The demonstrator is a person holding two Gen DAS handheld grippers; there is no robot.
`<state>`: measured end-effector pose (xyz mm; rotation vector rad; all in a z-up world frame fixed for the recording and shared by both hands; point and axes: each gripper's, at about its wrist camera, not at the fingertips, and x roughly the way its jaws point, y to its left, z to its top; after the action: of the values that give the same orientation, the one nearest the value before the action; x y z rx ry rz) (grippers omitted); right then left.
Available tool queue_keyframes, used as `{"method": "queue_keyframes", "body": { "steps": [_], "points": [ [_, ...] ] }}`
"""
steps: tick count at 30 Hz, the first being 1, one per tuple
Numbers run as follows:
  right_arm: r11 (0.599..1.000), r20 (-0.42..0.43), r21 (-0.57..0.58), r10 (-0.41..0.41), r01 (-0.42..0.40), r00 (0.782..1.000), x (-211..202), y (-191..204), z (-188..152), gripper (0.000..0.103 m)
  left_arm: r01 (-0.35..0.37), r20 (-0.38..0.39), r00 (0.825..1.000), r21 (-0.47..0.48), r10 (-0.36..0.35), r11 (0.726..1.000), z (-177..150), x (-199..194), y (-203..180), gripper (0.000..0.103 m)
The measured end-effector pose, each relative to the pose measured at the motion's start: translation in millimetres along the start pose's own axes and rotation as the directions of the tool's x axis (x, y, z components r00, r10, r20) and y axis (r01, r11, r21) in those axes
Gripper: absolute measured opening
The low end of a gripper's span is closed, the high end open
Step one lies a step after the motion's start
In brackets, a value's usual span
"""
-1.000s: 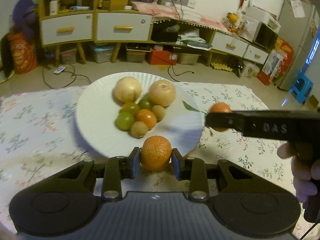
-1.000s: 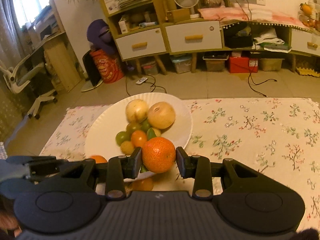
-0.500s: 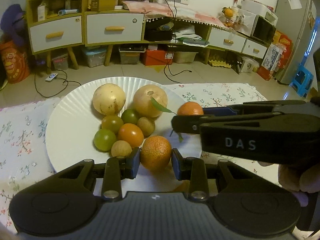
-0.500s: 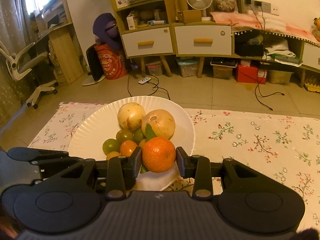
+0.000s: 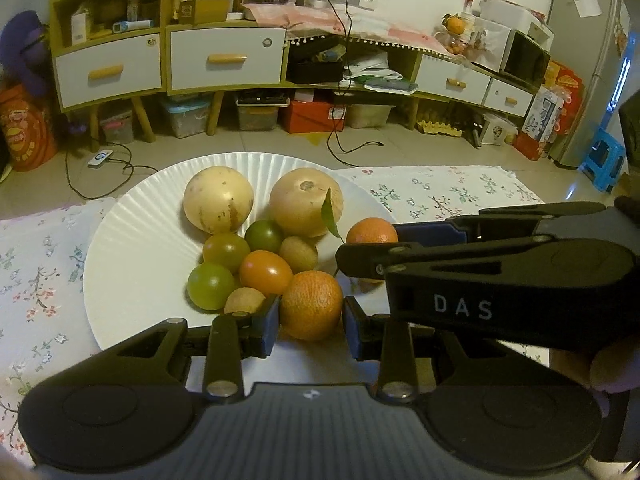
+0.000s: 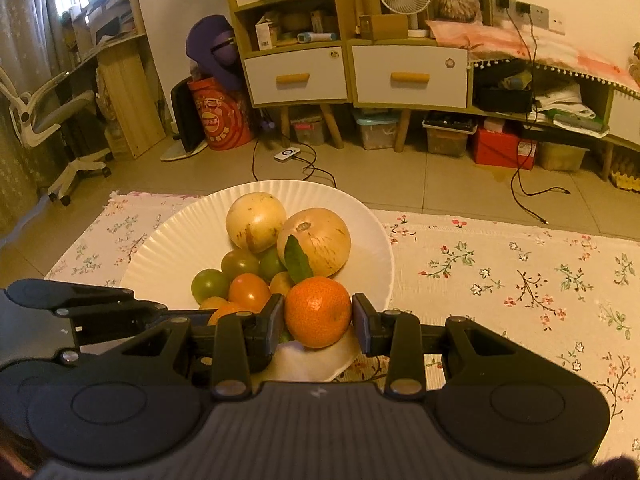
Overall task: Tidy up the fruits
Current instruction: 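Open both grippers to drop the tangerines into the bowl, then move both grippers back toward the orange fruits left on the cloth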
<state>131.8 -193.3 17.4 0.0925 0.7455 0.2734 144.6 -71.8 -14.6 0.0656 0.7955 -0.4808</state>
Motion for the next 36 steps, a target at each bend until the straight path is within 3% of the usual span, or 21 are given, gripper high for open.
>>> {"method": "queue_keyframes", "body": {
  "steps": [8, 11, 19, 27, 36],
  "points": [
    [1.000, -0.004, -0.005, 0.010, -0.010, 1.000, -3, 2, 2, 0.035, 0.010, -0.001, 1.000, 0.010, -0.010, 1.000, 2, -3, -1, 0.026],
    [1.000, -0.003, -0.006, 0.012, -0.012, 1.000, -7, 2, 4, 0.041, 0.006, 0.004, 1.000, 0.016, -0.006, 1.000, 1, -6, -2, 0.030],
    [1.000, 0.011, 0.004, -0.001, 0.001, 1.000, -24, 5, 8, 0.054, -0.013, 0.018, 1.000, 0.039, 0.012, 0.999, -1, -19, -5, 0.046],
    [1.000, 0.007, 0.012, -0.012, 0.012, 1.000, -43, 14, 9, 0.074, -0.026, 0.021, 0.999, 0.060, 0.024, 0.998, -5, -41, -6, 0.062],
    [0.999, -0.001, 0.007, -0.039, 0.039, 0.999, -59, 24, 4, 0.084, -0.029, -0.003, 1.000, 0.079, 0.029, 0.996, -16, -60, -4, 0.080]
  ]
}}
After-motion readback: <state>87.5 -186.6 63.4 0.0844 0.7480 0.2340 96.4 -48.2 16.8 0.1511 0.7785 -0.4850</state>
